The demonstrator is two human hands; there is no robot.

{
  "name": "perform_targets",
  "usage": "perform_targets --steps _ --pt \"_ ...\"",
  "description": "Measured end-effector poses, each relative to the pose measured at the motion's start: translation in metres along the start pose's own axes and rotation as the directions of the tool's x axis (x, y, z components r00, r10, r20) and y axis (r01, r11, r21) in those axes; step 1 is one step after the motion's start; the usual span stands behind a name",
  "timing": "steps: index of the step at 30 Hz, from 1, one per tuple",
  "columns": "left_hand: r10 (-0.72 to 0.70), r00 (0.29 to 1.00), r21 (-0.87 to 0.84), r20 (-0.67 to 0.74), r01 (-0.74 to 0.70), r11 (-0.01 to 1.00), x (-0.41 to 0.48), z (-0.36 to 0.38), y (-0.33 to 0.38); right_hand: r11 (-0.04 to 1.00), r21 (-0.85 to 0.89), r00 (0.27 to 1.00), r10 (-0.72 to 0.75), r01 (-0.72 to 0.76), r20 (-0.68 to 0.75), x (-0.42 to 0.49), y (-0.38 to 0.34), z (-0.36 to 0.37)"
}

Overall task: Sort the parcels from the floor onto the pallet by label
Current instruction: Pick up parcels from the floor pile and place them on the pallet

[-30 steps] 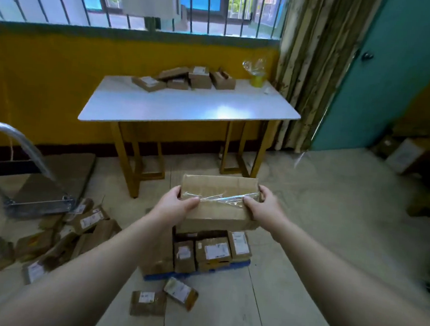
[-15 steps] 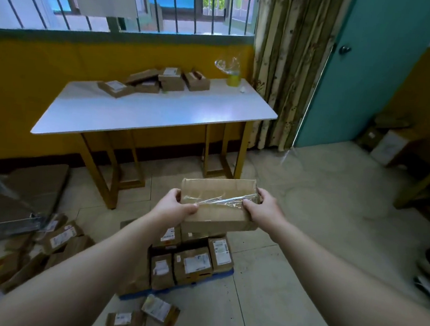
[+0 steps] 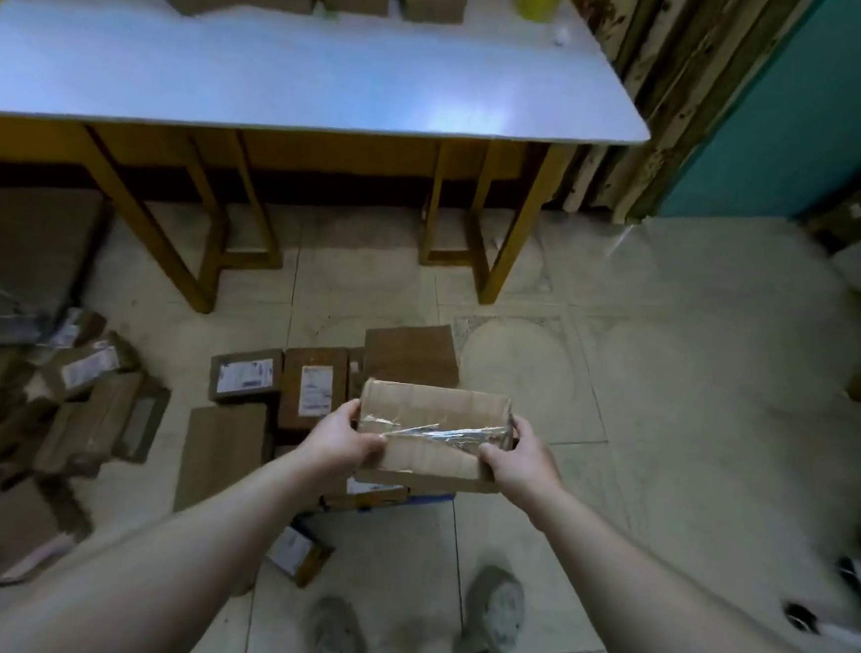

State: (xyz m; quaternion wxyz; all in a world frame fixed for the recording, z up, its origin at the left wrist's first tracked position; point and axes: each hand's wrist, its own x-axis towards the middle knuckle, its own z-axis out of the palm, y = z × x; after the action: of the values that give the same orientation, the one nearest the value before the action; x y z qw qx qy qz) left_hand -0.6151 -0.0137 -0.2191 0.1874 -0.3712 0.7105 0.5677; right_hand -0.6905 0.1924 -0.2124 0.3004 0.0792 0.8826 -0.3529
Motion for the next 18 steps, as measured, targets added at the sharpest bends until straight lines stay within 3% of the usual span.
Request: perform_targets --steps 7,11,15,18 --pt "-0.198 0.973 -0.013 -0.116 0.197 0.980 0.100 0.065 -0.069 0.998 -0.046 0.982 0.061 -0.054 0.178 0.116 0.076 0.053" --pt "-0.271 0.951 -0.128 -0.151 0.253 0.959 0.162 0.103 -0.094 0.995 -0.058 0.987 0.087 -0.080 0.134 0.186 0.112 0.079" --pt "-0.339 0.937 -0.416 -0.086 0.275 0.867 0.216 0.122 -0.111 0.998 0.010 0.997 0.065 -0.065 0.052 0.245 0.135 0.107" --pt "-0.316 0.937 -0.411 -0.149 0.232 0.881 0.243 0.133 -0.128 1.000 0.019 0.985 0.007 -0.011 0.171 0.268 0.155 0.123"
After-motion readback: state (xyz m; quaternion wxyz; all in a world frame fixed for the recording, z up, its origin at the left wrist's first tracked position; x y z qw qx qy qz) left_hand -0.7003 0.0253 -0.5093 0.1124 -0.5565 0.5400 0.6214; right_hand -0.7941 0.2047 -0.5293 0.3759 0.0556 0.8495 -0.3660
